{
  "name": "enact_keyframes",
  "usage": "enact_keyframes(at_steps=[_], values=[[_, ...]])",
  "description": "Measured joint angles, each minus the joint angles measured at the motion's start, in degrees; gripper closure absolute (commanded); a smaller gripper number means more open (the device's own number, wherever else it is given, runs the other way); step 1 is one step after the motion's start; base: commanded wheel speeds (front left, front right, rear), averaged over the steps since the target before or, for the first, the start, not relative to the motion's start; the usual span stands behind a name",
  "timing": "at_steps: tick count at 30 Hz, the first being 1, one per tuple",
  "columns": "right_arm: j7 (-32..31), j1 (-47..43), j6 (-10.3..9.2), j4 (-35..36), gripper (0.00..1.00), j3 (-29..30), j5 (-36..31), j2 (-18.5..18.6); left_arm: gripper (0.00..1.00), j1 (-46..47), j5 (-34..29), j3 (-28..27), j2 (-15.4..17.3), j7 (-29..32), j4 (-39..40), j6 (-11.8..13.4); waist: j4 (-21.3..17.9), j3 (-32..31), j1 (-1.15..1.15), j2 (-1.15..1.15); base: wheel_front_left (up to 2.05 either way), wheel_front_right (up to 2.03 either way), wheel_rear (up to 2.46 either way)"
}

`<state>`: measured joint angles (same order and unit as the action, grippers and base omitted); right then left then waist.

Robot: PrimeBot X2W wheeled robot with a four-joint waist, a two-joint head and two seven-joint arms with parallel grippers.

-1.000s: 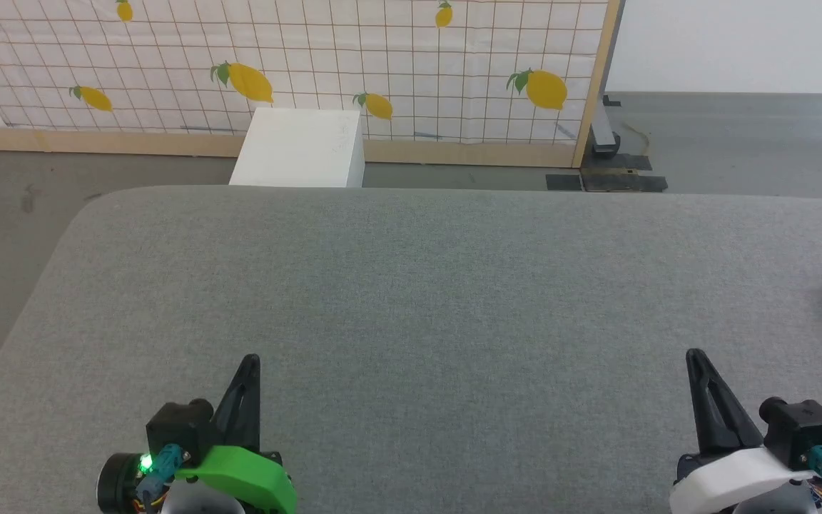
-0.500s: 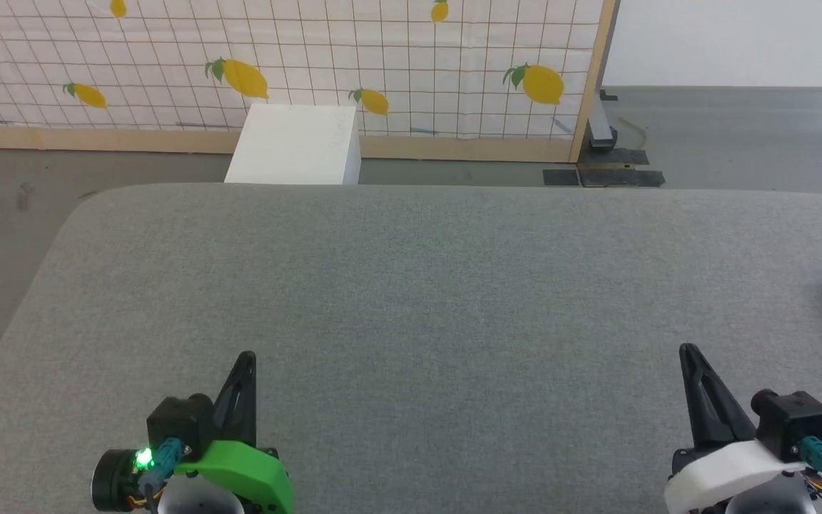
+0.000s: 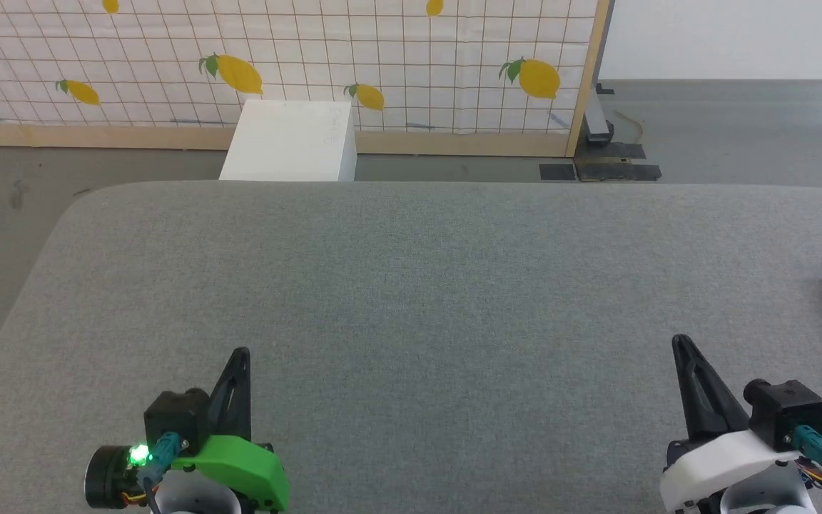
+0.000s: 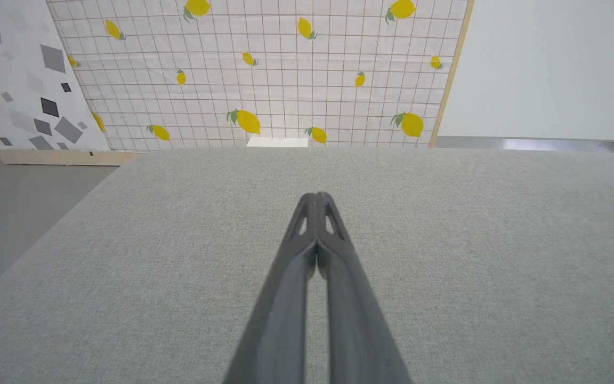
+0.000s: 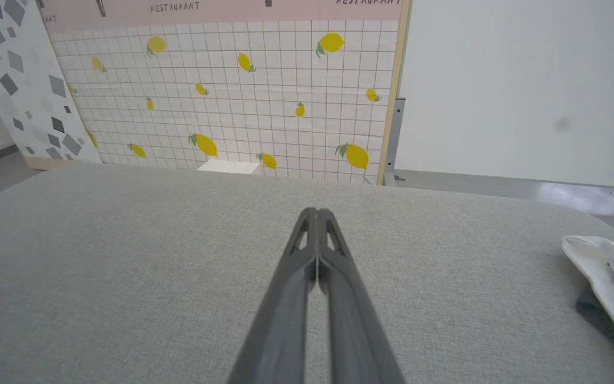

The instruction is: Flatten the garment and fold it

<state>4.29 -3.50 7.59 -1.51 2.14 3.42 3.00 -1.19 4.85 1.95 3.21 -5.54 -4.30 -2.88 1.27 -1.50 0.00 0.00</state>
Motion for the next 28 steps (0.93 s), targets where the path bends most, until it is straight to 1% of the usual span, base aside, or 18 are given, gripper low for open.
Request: enact_keyframes(at_steps=[28], values=[[-2.37, 1.28, 0.00, 0.65, 1.00, -1.18, -1.91, 0.00, 1.00, 0.07, -2.60, -1.12, -0.02, 3.19, 2.44, 1.46, -0.76, 0.90, 0.00, 0.00, 0.00, 0.00, 0.00]])
